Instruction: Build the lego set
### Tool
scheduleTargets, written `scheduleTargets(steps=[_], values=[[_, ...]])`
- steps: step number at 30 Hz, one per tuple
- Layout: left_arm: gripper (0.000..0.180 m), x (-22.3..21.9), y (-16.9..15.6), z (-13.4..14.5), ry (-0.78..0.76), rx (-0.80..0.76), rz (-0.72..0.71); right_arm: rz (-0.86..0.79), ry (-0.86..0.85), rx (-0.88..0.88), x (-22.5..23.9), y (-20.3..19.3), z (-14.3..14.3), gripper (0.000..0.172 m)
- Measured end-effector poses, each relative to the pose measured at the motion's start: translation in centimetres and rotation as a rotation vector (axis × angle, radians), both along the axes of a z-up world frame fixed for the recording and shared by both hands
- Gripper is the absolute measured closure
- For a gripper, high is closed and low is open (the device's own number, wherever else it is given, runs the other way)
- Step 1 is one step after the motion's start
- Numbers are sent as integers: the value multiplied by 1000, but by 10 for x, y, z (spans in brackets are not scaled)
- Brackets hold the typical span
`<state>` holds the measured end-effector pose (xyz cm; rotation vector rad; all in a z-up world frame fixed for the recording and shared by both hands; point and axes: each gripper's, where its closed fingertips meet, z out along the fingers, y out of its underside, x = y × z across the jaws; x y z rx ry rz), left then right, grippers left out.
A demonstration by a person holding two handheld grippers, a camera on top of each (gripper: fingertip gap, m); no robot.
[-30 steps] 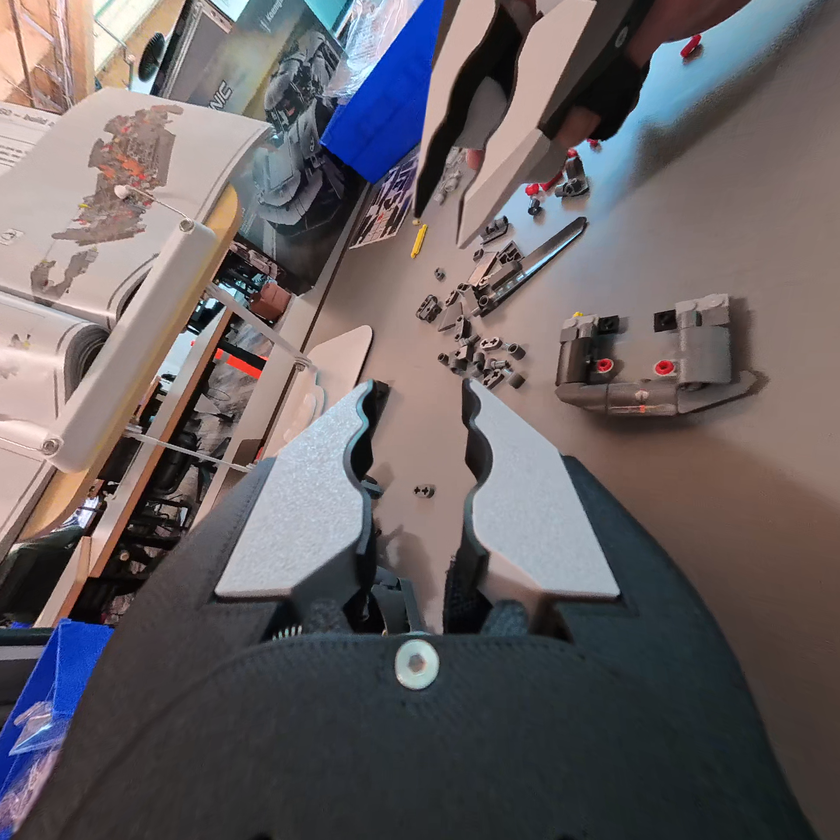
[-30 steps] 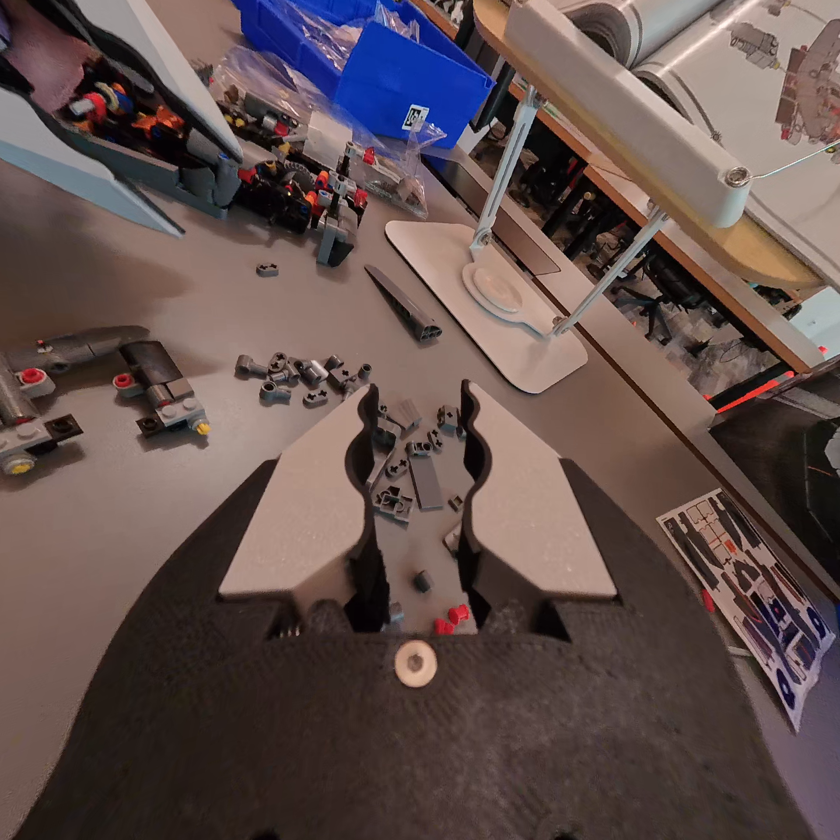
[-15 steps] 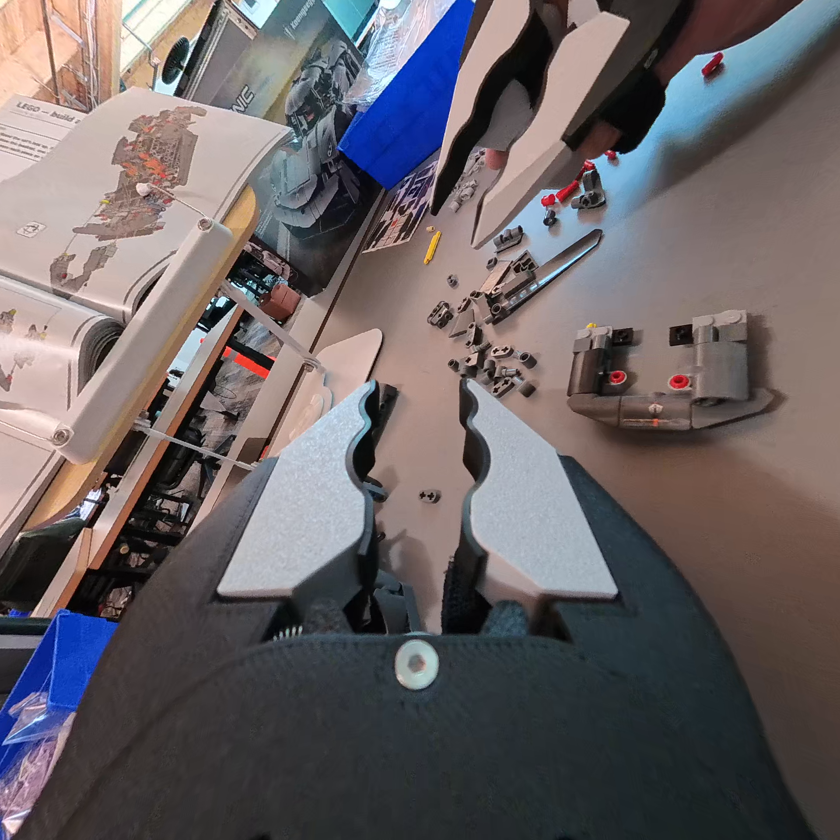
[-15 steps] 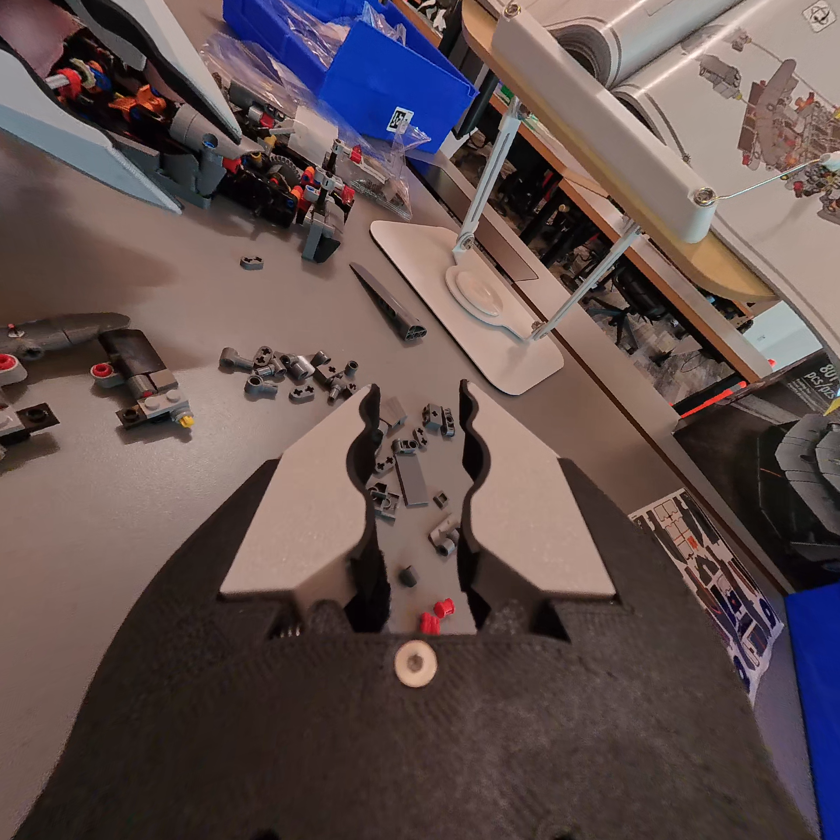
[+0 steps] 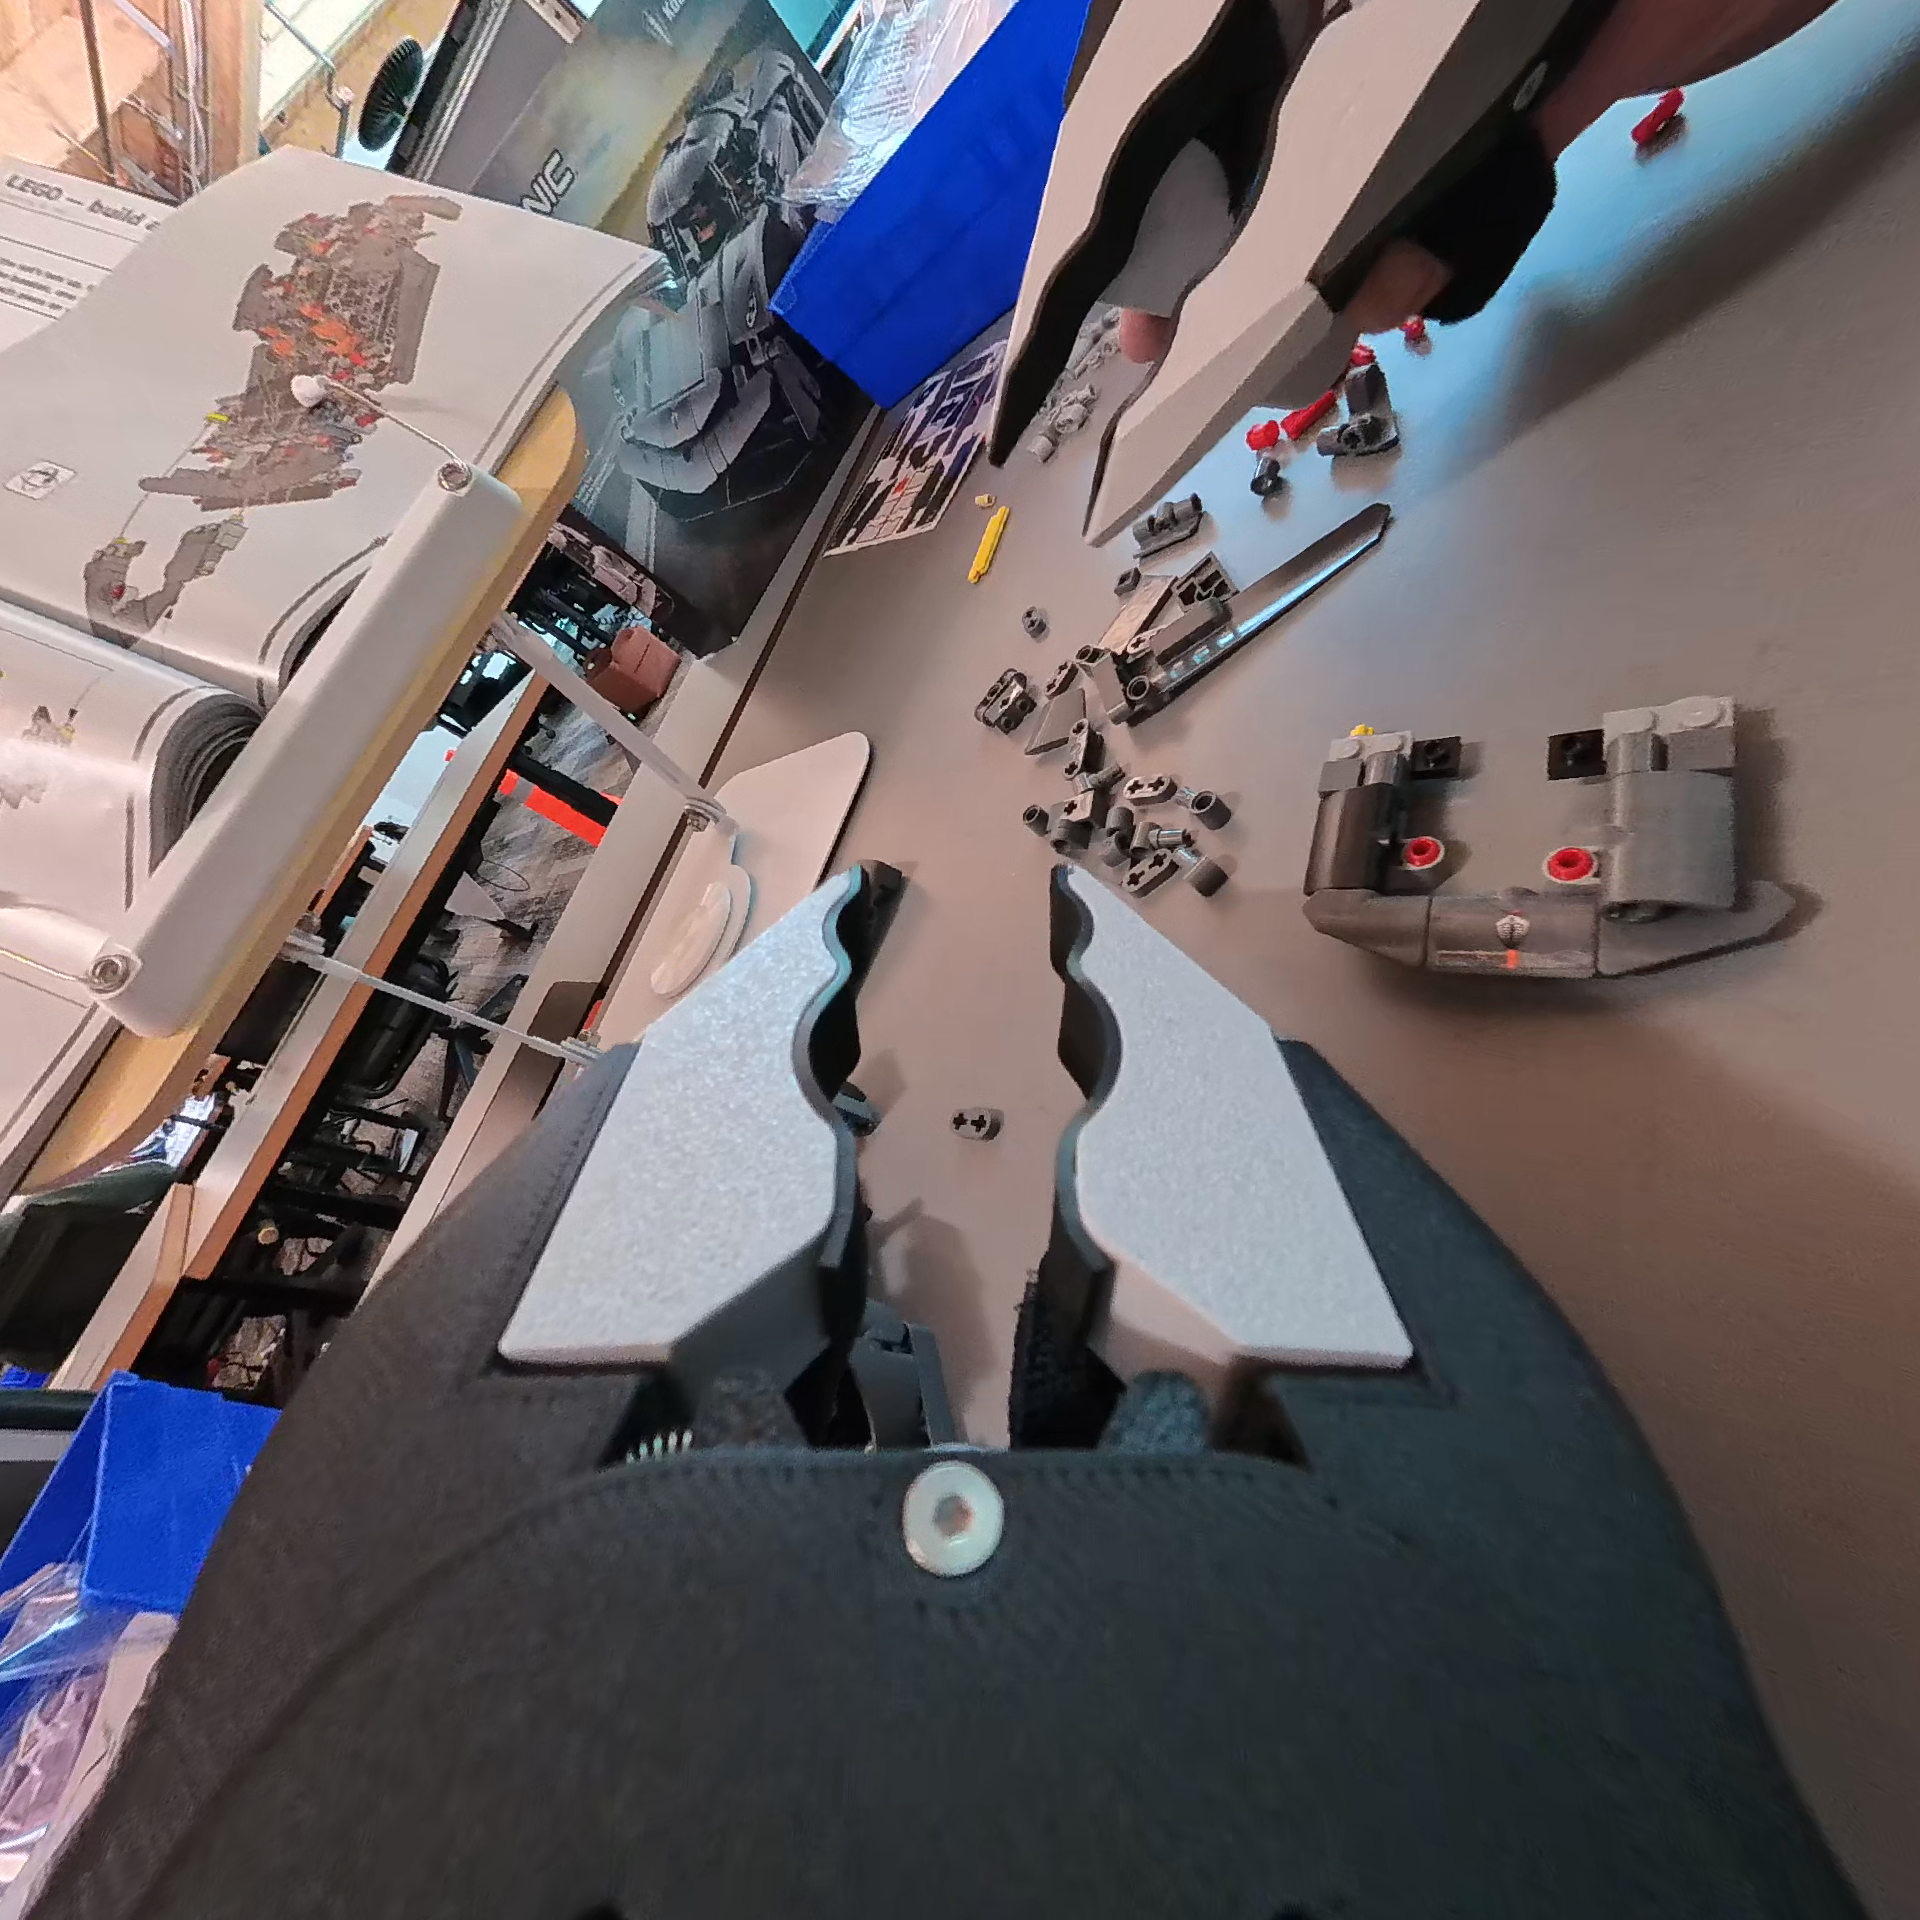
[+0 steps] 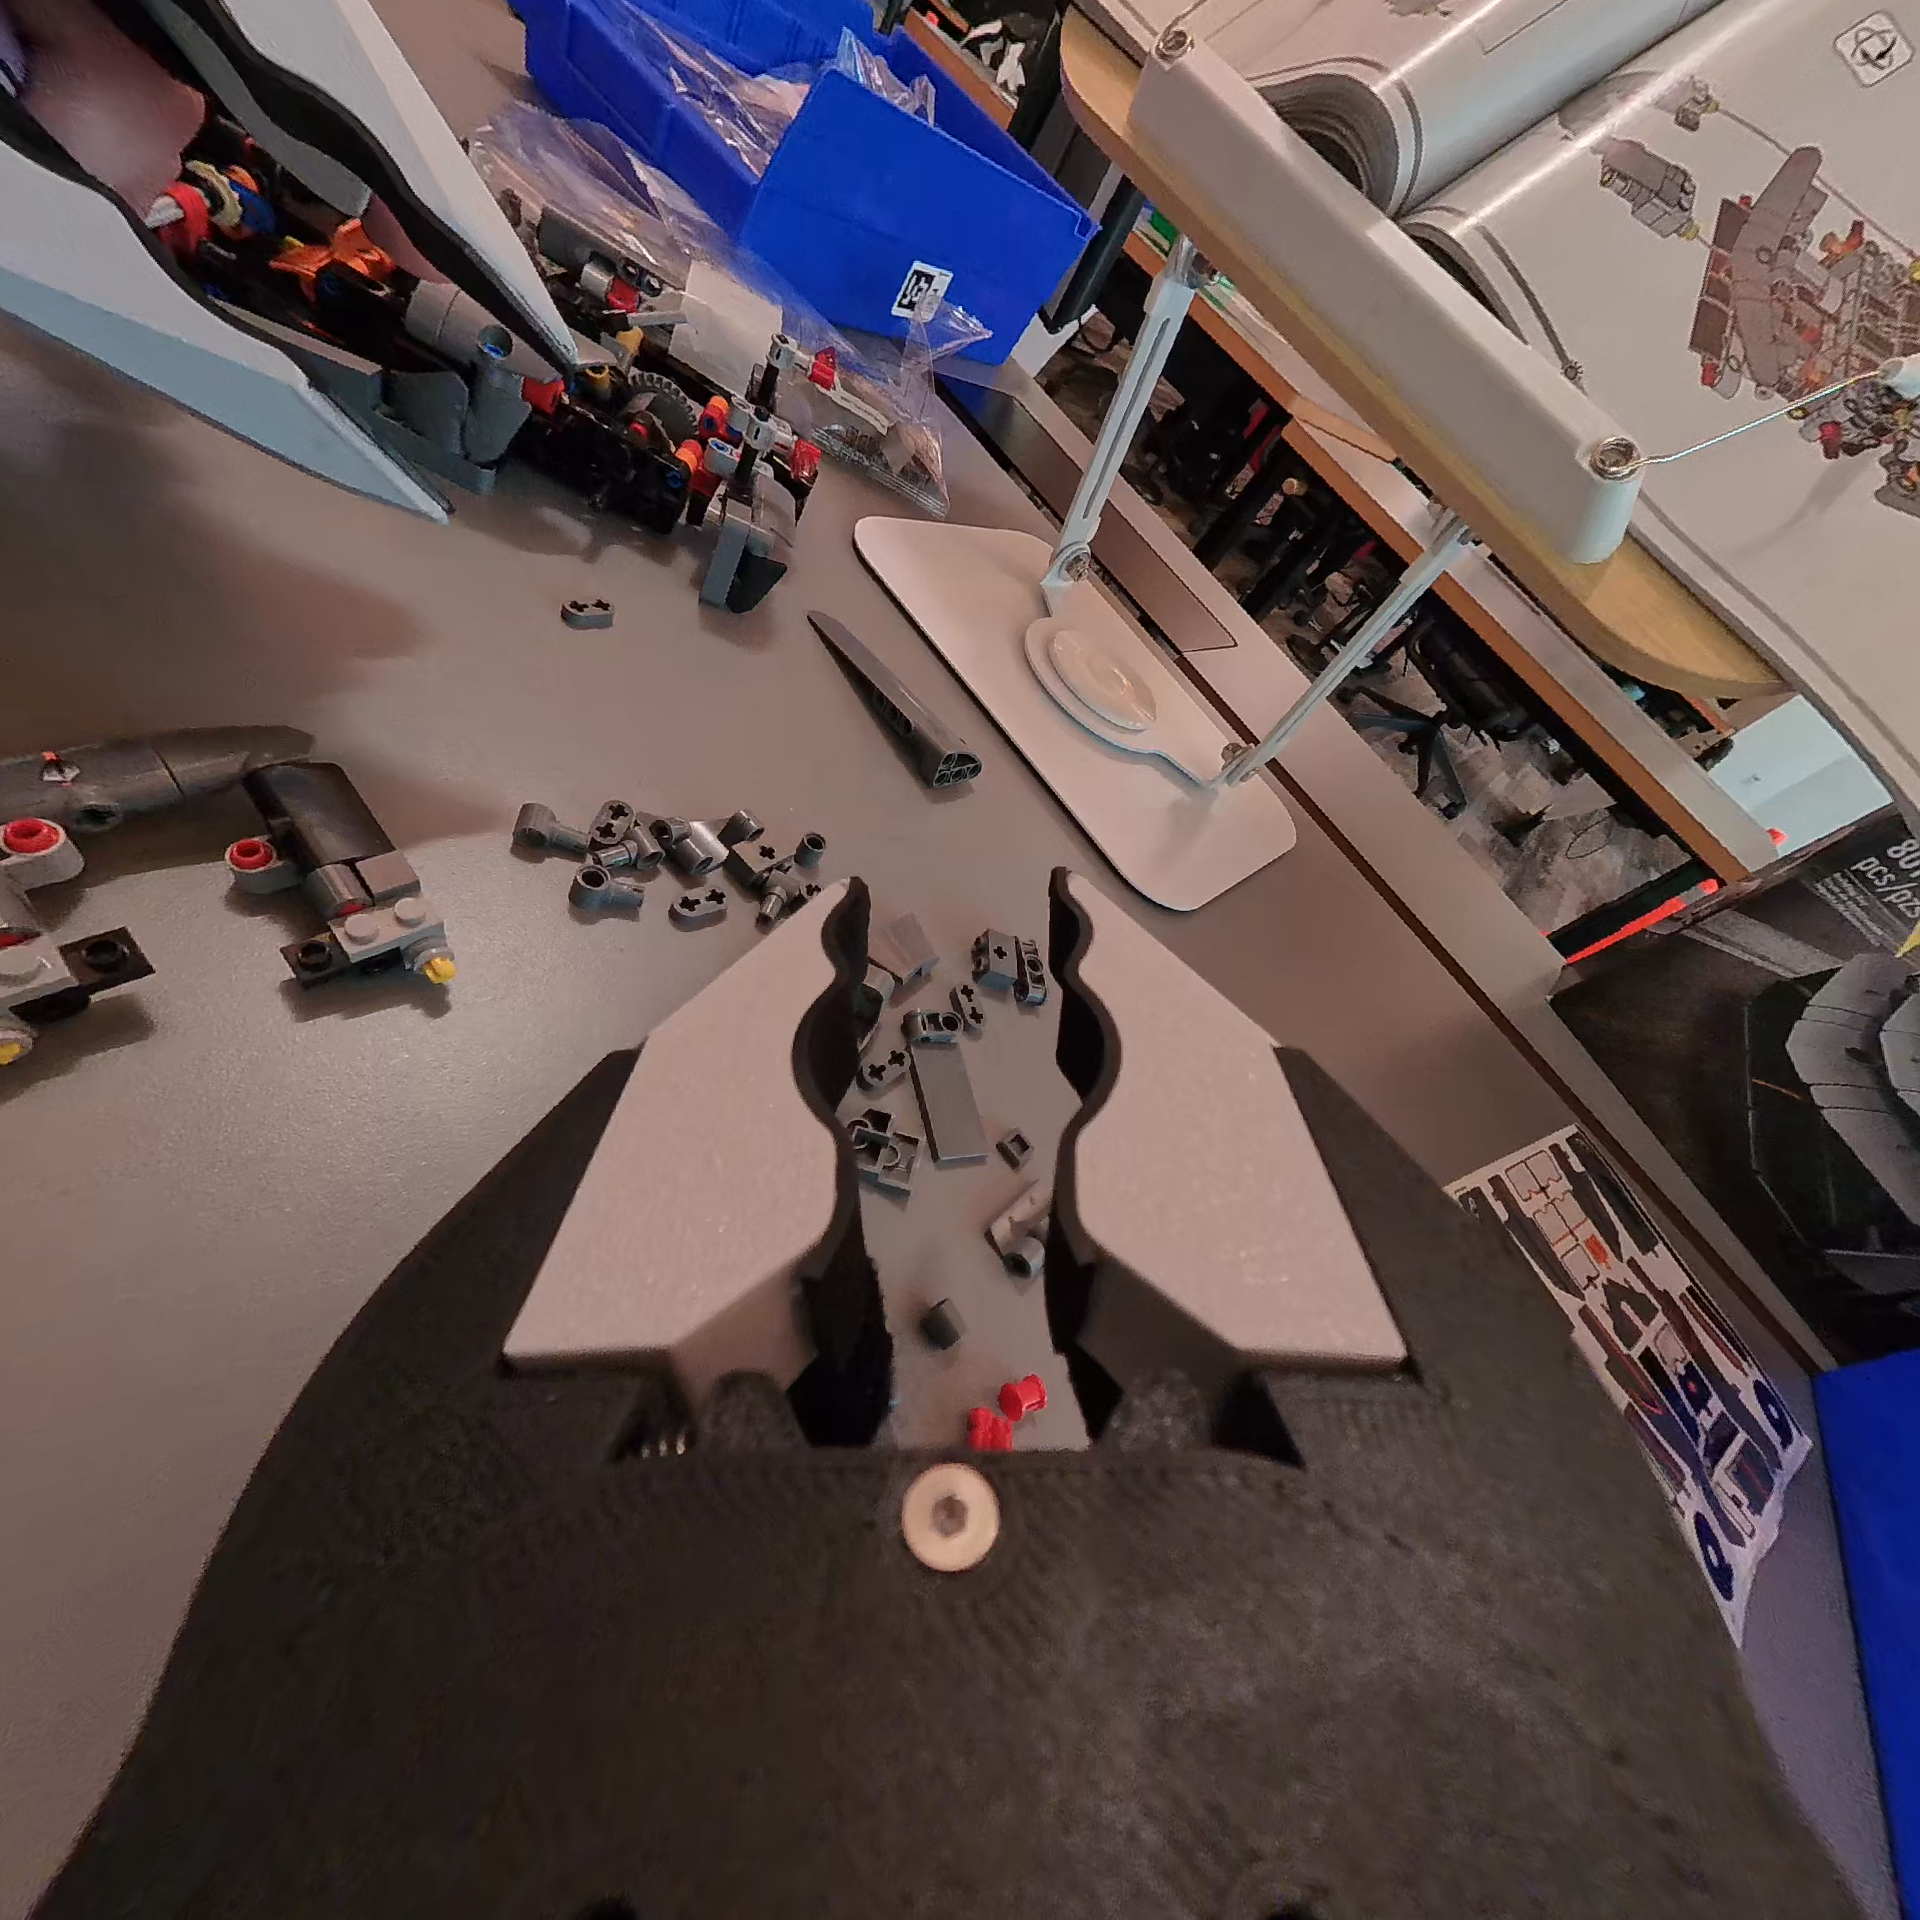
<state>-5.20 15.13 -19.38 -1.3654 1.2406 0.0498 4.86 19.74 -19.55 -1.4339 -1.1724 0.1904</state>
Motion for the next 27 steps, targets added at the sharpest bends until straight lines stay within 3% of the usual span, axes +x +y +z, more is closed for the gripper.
scheduleTargets(steps=[27], values=[[149,-5,6,-4,0,-26,29,7,-13,12,0,-2,0,139]])
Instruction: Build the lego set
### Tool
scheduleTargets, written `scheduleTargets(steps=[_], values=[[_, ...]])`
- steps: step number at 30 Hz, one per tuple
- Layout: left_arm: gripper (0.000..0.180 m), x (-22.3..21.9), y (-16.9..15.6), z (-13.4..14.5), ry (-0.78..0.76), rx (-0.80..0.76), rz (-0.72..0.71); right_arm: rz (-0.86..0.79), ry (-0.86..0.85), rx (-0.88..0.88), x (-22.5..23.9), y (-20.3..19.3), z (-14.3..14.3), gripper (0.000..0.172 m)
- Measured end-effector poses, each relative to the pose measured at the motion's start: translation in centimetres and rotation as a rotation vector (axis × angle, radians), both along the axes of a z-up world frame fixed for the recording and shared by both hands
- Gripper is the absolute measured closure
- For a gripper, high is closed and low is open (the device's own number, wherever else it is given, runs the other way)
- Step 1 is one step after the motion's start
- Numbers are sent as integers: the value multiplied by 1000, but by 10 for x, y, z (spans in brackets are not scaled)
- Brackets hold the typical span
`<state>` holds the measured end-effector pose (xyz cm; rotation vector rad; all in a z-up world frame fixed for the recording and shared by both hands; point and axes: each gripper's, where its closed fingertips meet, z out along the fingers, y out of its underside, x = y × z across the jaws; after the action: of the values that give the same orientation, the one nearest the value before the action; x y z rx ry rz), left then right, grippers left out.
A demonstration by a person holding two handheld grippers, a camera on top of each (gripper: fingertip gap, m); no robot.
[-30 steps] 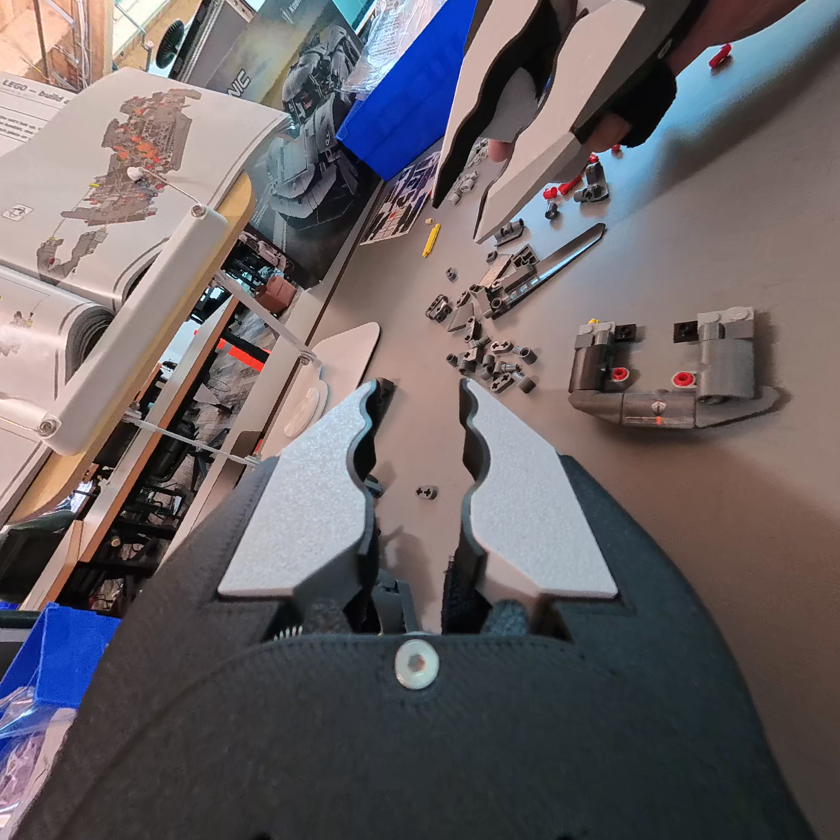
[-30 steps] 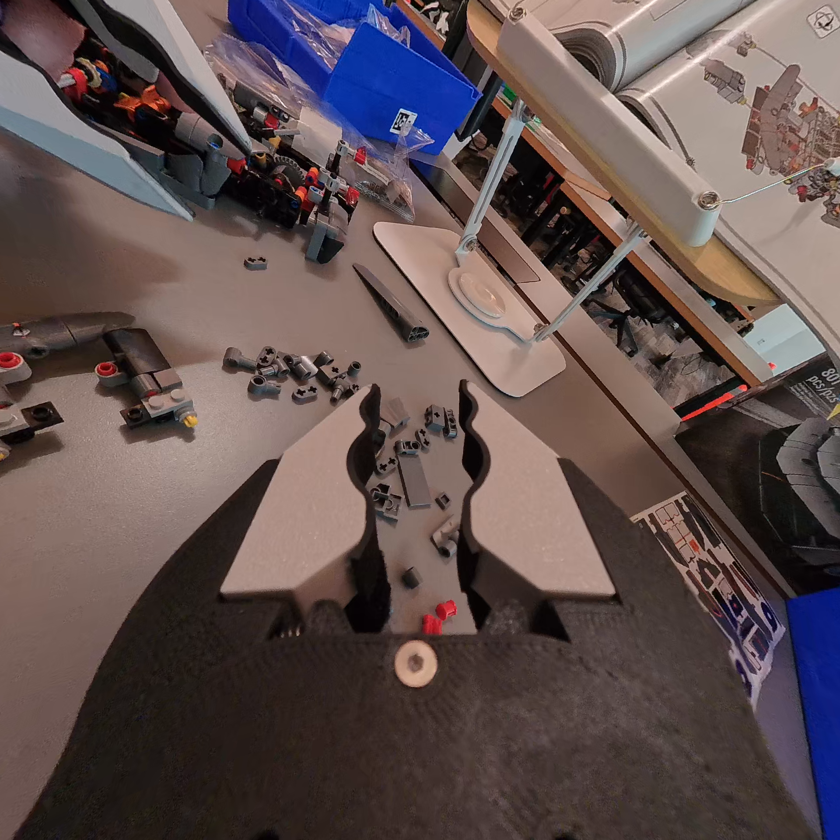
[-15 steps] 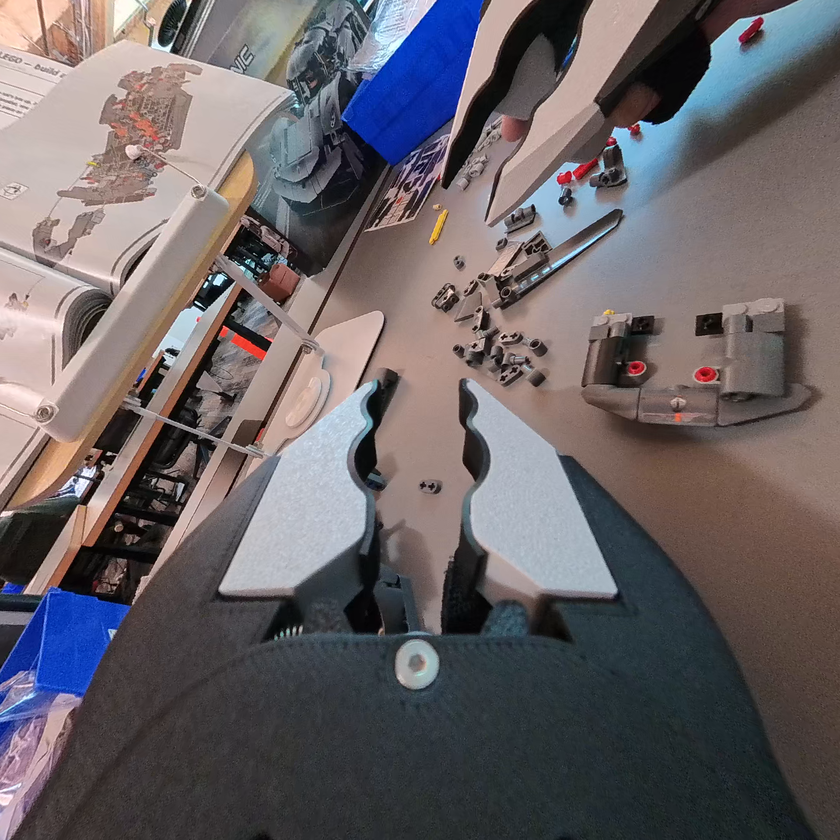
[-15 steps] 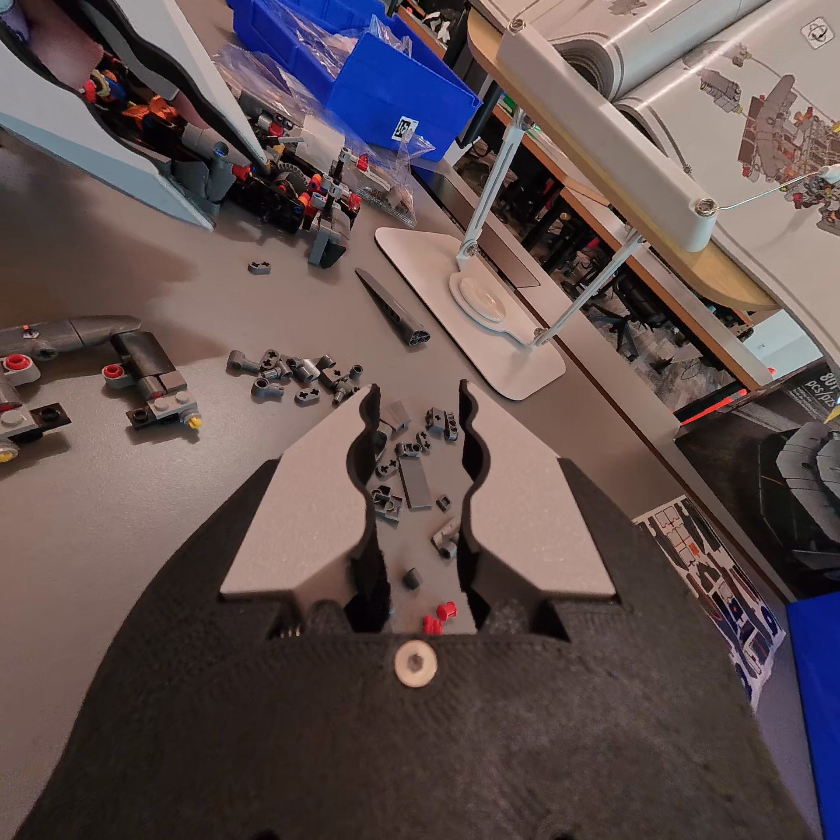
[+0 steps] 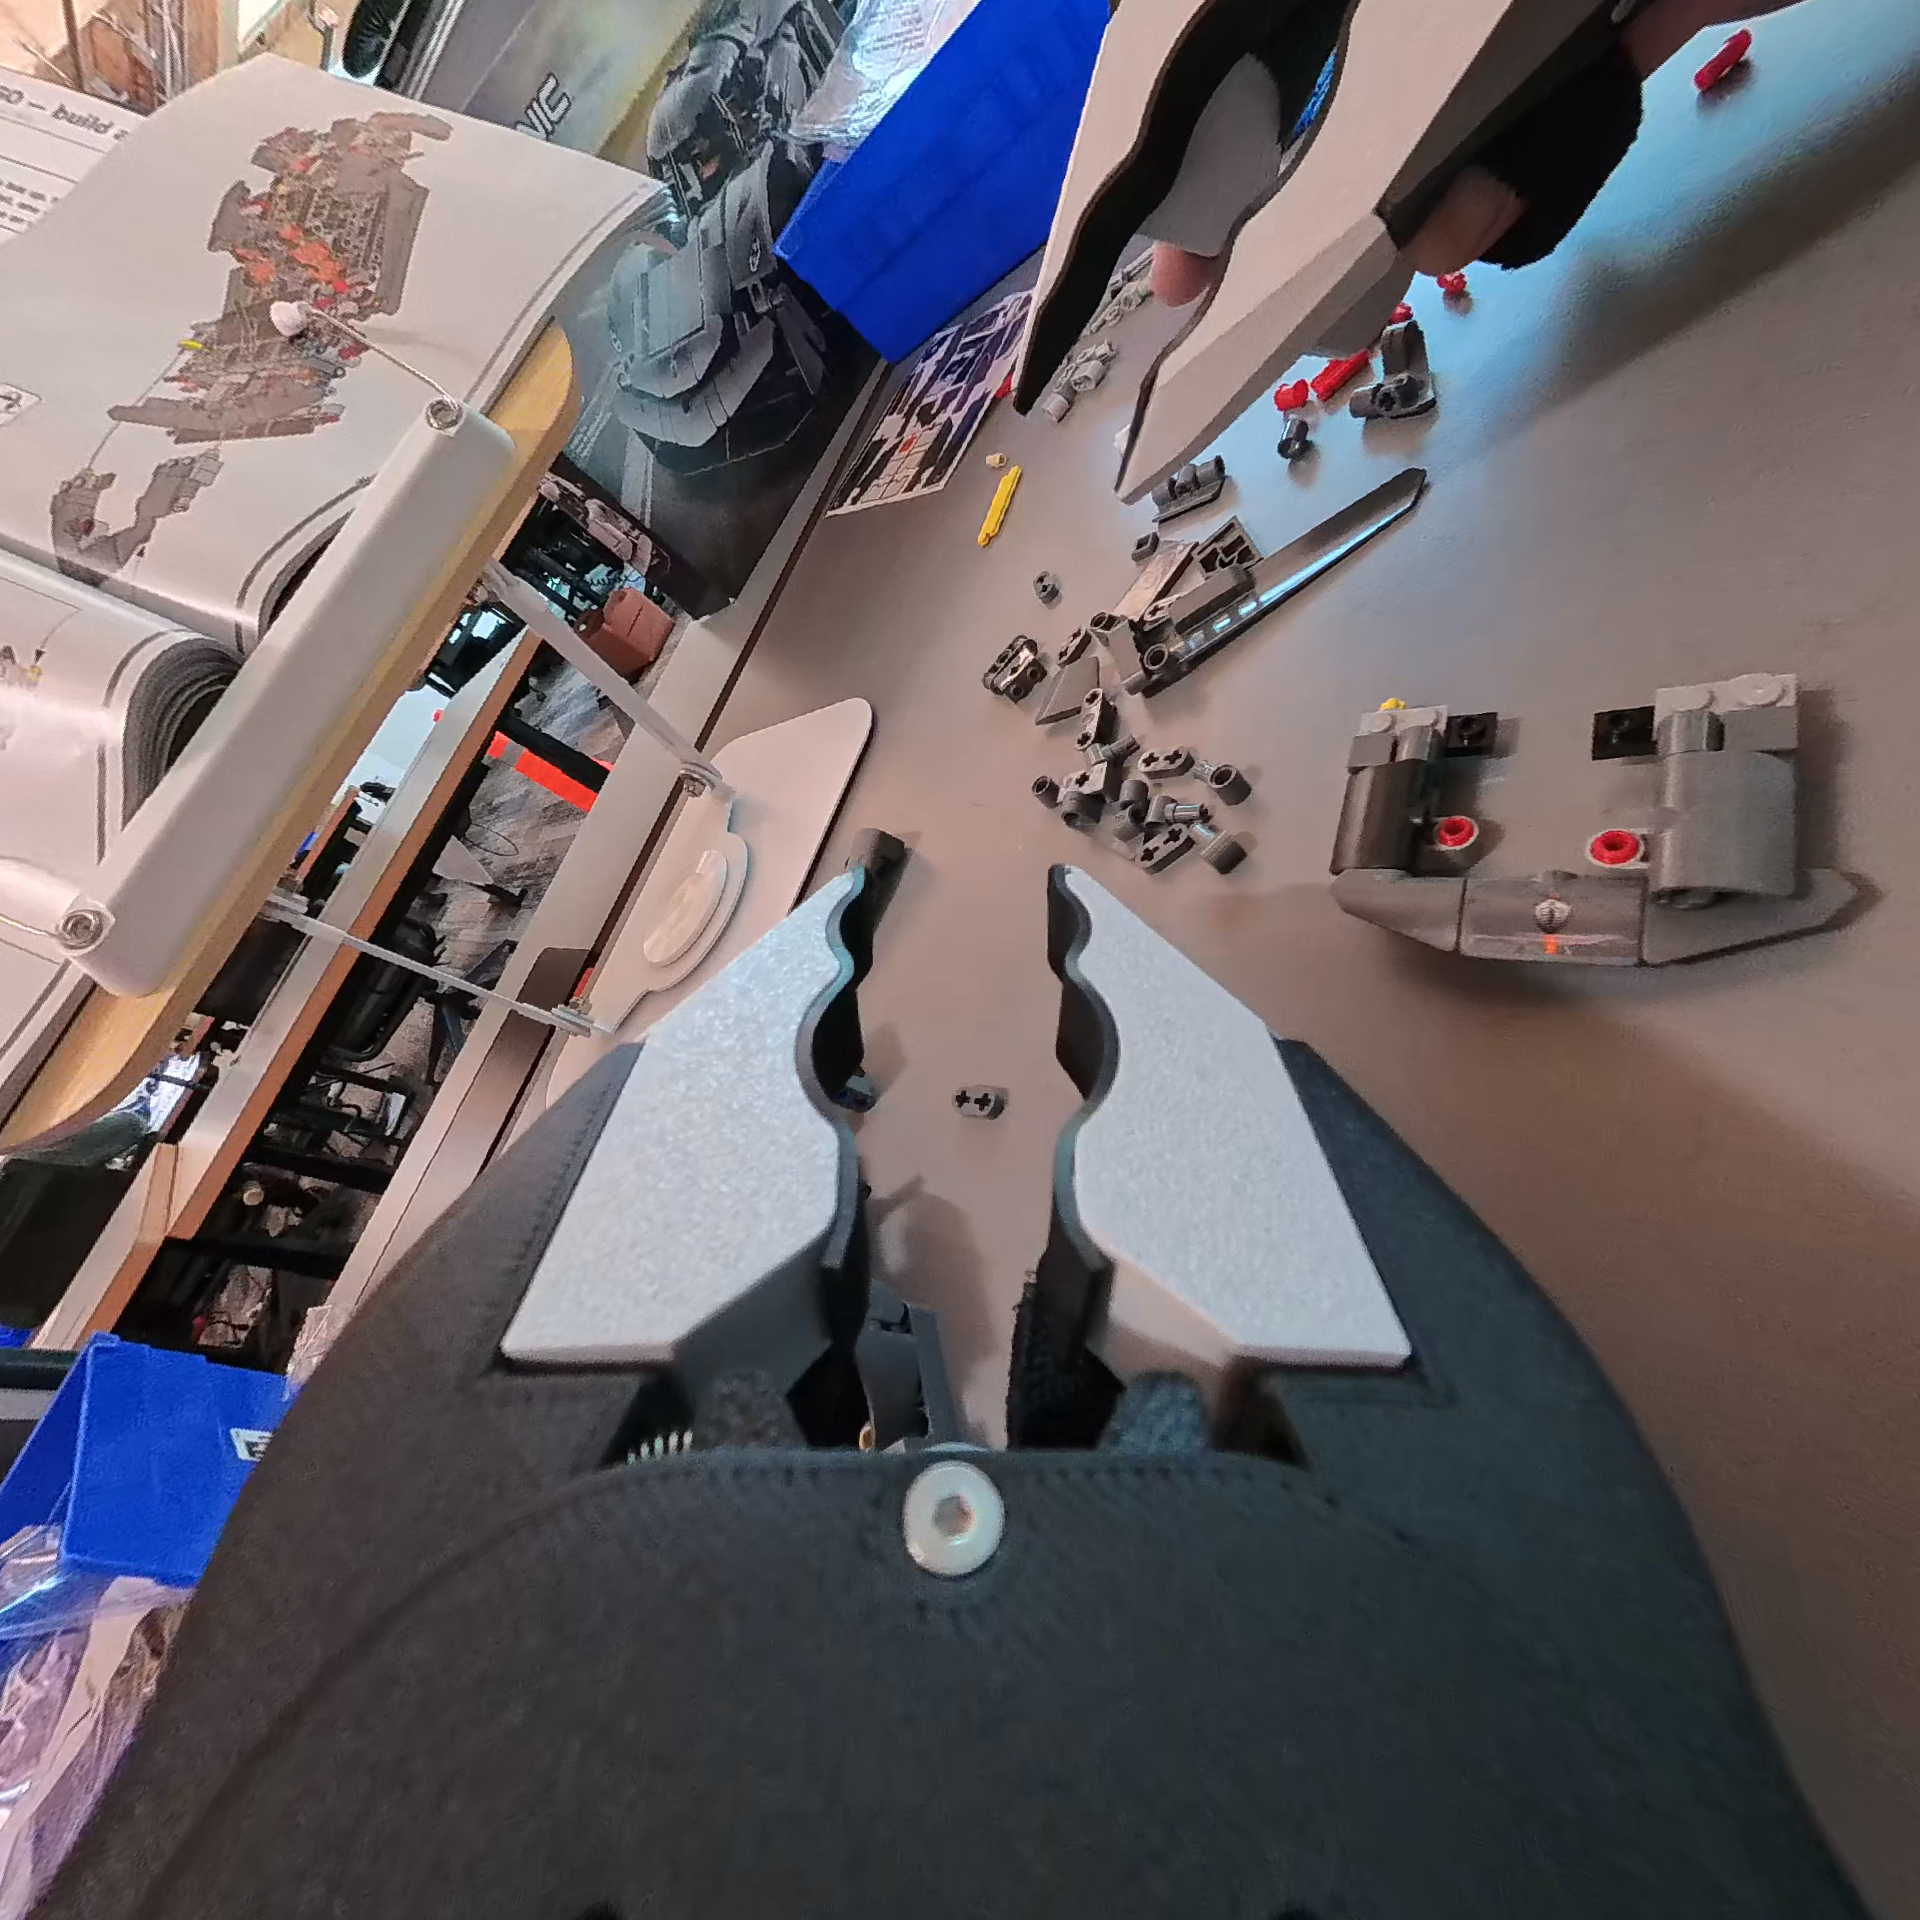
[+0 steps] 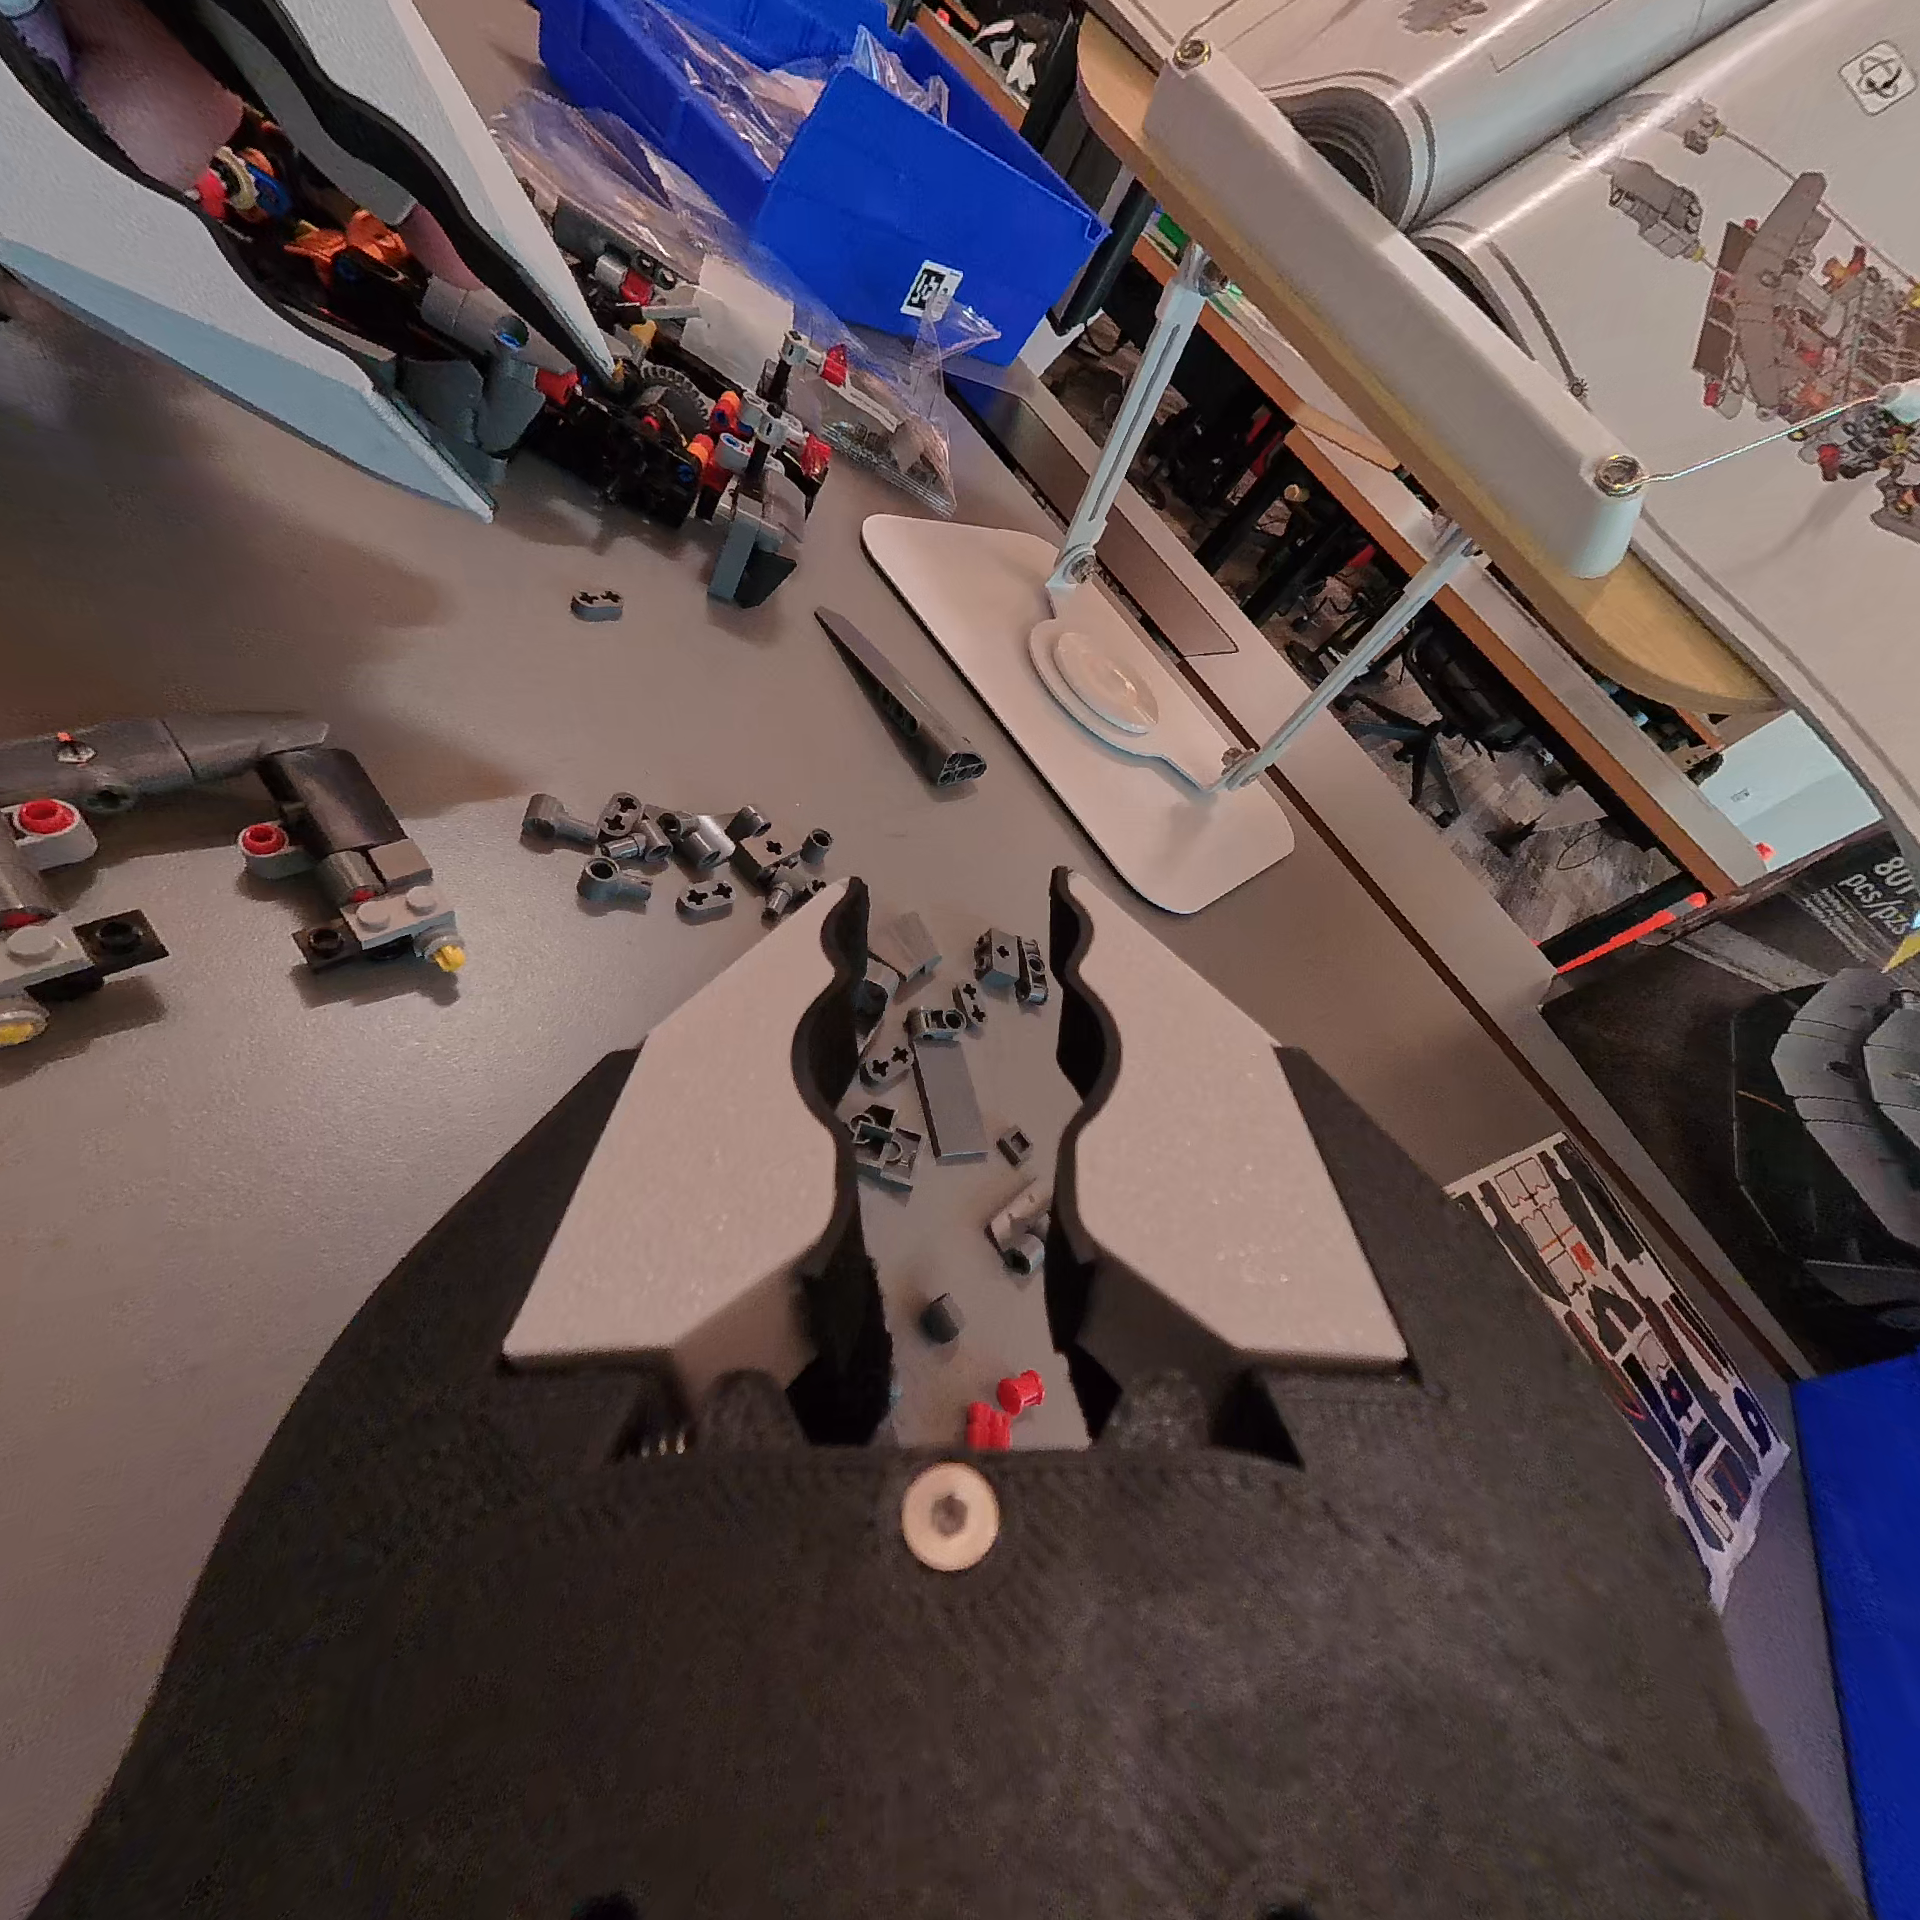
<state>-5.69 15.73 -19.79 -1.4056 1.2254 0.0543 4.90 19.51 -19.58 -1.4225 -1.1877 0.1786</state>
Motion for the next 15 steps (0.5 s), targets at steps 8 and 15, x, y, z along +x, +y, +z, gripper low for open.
scheduleTargets(steps=[8,15], values=[[149,1,-1,-1,8,1,-5,62,23,-3,-5,-11,4,139],[146,5,-9,-5,25,-28,-49,191,29,-58,-17,-31,-1,139]])
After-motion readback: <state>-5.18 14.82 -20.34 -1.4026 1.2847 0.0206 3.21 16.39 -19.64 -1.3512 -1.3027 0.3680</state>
